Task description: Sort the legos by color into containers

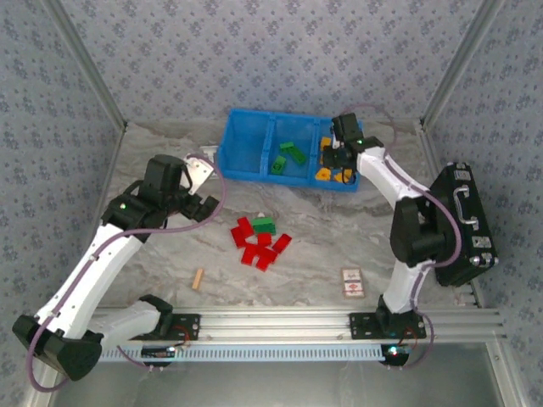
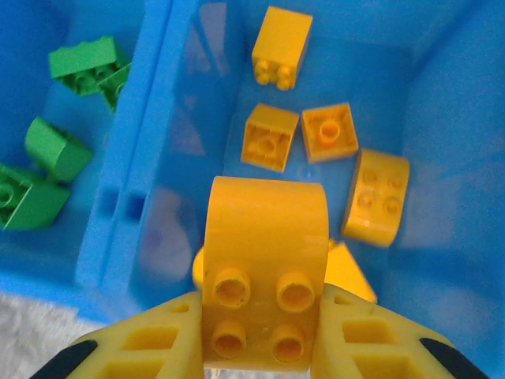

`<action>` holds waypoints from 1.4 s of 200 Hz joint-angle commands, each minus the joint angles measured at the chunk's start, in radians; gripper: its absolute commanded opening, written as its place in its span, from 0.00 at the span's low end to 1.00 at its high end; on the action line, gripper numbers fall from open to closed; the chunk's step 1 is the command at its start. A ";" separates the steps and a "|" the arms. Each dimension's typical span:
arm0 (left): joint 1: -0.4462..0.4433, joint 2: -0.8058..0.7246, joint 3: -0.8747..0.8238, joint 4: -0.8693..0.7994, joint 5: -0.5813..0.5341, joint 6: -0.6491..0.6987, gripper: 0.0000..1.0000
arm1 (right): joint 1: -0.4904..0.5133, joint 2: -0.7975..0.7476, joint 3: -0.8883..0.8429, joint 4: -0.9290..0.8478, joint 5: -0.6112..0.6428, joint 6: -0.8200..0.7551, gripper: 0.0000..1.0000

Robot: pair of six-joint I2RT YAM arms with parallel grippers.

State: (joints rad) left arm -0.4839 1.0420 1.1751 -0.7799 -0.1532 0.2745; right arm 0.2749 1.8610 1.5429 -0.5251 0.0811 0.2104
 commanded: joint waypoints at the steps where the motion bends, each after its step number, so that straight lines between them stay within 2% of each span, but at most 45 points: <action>1: 0.007 -0.010 0.011 -0.012 0.025 -0.035 1.00 | -0.015 0.084 0.104 0.023 -0.007 -0.031 0.31; 63: 0.007 -0.007 0.015 -0.043 0.029 -0.073 1.00 | -0.037 0.202 0.211 0.036 0.010 -0.031 0.37; 105: 0.007 0.004 0.004 -0.046 0.031 -0.078 1.00 | -0.045 0.228 0.244 0.033 0.014 -0.027 0.48; 147: 0.007 0.026 0.002 -0.045 0.041 -0.078 1.00 | -0.048 0.220 0.252 0.027 0.006 -0.037 0.52; 174: 0.007 0.047 -0.030 -0.030 0.061 -0.098 1.00 | -0.022 0.128 0.207 0.023 0.016 -0.067 0.57; 214: 0.007 0.075 -0.112 0.070 0.099 -0.128 1.00 | 0.104 -0.074 0.070 -0.037 0.123 -0.149 0.66; 238: 0.008 0.131 -0.112 0.109 0.126 -0.132 0.99 | 0.184 -0.163 -0.054 -0.064 0.069 -0.139 0.69; 280: 0.010 0.217 -0.104 0.158 0.139 -0.105 0.99 | 0.300 -0.273 -0.287 0.009 -0.021 0.024 0.68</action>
State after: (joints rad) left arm -0.4839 1.2263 1.0634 -0.6720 -0.0395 0.1593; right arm 0.5289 1.6089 1.3674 -0.5186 0.1032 0.1482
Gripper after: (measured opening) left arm 0.993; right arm 0.684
